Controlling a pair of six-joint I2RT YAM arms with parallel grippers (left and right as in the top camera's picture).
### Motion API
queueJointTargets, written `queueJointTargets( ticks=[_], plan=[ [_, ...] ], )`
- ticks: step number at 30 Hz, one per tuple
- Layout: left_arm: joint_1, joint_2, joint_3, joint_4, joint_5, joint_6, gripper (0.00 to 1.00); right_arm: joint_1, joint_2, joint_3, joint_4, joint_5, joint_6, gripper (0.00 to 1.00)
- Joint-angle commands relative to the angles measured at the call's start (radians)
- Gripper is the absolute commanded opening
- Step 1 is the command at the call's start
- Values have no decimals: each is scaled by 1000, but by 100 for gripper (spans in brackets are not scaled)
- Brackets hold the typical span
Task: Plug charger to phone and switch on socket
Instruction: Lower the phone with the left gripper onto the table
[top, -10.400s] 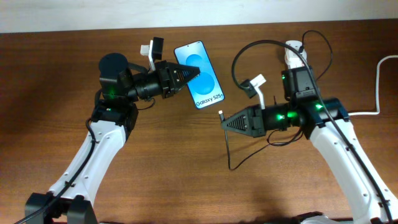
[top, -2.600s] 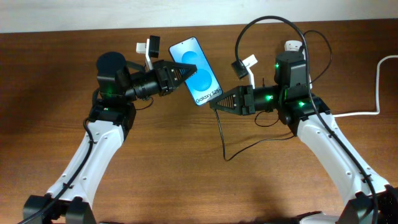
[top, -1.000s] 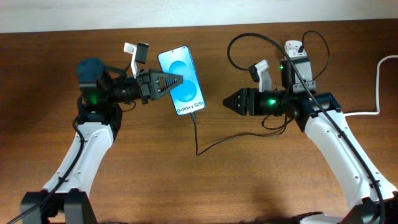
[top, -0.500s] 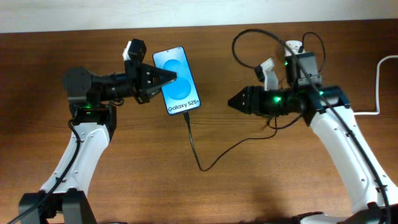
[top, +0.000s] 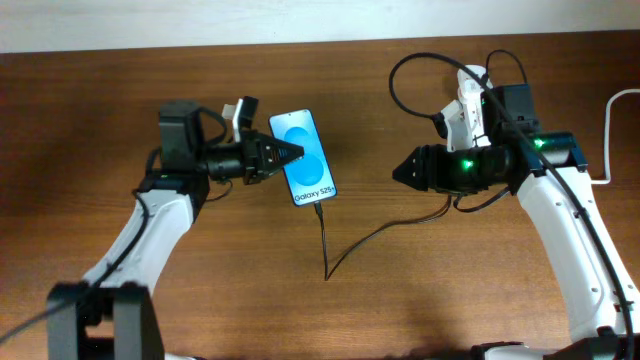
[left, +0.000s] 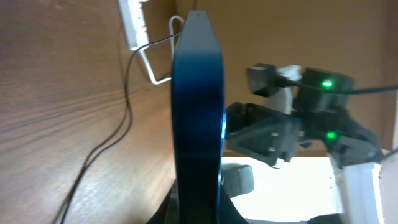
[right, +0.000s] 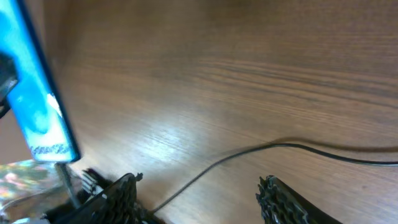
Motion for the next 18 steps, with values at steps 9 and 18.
queueJointTargets(
  ticks=[9,18],
  plan=[
    [-1,282,13,250,92,100,1,-4,-2,19,-41,99,-91,61],
    [-1,454,17,283,27,115,3,-4,-2,19,-47,99,-91,61]
  ],
)
